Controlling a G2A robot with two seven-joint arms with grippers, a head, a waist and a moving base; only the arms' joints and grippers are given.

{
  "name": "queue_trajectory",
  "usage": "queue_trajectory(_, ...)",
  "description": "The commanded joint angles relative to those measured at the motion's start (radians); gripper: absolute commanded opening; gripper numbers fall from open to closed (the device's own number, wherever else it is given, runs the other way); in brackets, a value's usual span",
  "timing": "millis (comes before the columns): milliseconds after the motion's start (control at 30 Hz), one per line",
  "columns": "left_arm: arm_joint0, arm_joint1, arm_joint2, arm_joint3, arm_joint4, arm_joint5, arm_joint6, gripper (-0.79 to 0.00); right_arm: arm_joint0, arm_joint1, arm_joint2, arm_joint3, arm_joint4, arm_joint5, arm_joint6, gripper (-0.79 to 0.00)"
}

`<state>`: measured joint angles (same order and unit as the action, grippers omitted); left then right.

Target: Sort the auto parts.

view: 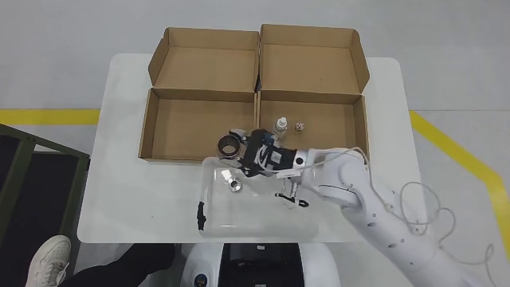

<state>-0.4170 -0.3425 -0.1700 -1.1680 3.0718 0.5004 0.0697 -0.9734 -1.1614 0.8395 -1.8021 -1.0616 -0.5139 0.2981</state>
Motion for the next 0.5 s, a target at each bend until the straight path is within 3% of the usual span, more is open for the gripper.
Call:
queue_trajectory(0, 0.0, 0.0, 0.0, 0.0, 0.0, 0.0, 0.0, 0.0, 0.012, -0.006, -0.012, 0.008, -0.013, 0.017, -0.001, -0.785)
queue_trajectory(467, 0.0, 0.0, 0.0, 0.0, 0.0, 0.0, 0.0, 0.0, 0.141, -0.08, -0.139, 0.152, -0.063, 0.131, -0.007, -0.785)
